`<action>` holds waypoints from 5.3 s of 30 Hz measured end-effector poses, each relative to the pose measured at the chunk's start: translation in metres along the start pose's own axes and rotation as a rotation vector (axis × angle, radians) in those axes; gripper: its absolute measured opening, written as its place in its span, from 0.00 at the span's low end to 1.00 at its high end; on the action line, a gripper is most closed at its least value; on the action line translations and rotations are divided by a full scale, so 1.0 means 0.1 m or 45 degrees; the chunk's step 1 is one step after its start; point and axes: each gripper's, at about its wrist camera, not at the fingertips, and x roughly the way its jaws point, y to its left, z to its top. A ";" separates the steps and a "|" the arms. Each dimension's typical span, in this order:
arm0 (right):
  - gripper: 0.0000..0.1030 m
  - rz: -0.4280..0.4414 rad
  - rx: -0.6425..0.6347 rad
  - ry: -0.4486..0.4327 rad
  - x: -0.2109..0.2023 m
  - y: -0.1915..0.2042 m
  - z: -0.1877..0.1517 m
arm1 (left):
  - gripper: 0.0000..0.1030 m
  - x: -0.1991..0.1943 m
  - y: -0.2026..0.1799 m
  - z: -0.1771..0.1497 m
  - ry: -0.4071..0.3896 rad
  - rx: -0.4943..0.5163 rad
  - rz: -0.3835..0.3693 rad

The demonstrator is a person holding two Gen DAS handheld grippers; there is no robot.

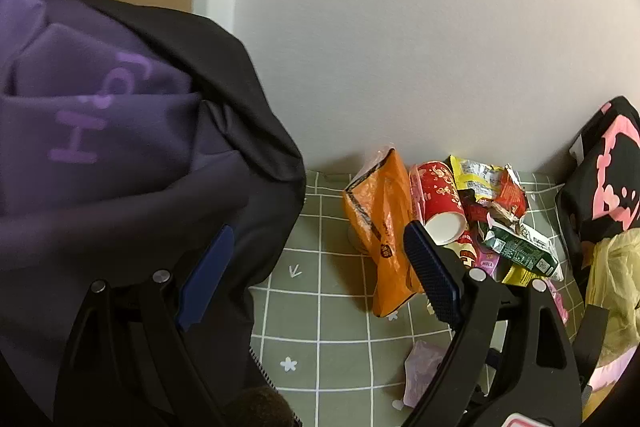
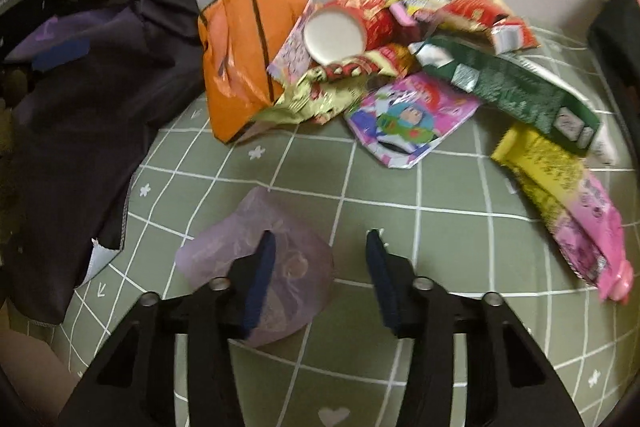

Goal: Collect trash
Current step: 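Reach the left tool to the orange snack bag and close on it, then carry the orange bag with the left tool over the yellow trash bag, then open the left tool to drop the orange bag into the trash bag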

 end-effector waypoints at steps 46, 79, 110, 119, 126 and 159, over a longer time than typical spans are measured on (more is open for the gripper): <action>0.04 0.004 0.026 -0.200 -1.70 -1.18 -0.03 | 0.49 0.38 -0.47 0.19 0.148 -0.119 -0.174; 0.04 -0.189 0.085 -0.429 -2.34 -1.42 0.11 | 0.13 -0.69 -1.00 0.82 -0.013 0.144 -0.253; 0.04 -0.572 0.421 -0.626 -3.76 -3.51 -0.66 | 0.13 -0.22 -4.62 -0.88 0.645 0.788 -0.955; 0.04 -0.307 0.259 -0.590 -3.39 -3.42 -0.12 | 0.32 -0.34 -4.25 -0.64 0.617 0.689 -0.913; 0.04 -0.368 0.216 -0.315 -2.78 -3.15 -0.20 | 0.33 -0.47 -3.65 -0.25 0.470 0.562 -0.813; 0.37 -0.454 0.450 -0.469 -2.73 -2.51 -0.45 | 0.46 0.07 -0.92 0.27 0.176 0.063 -0.275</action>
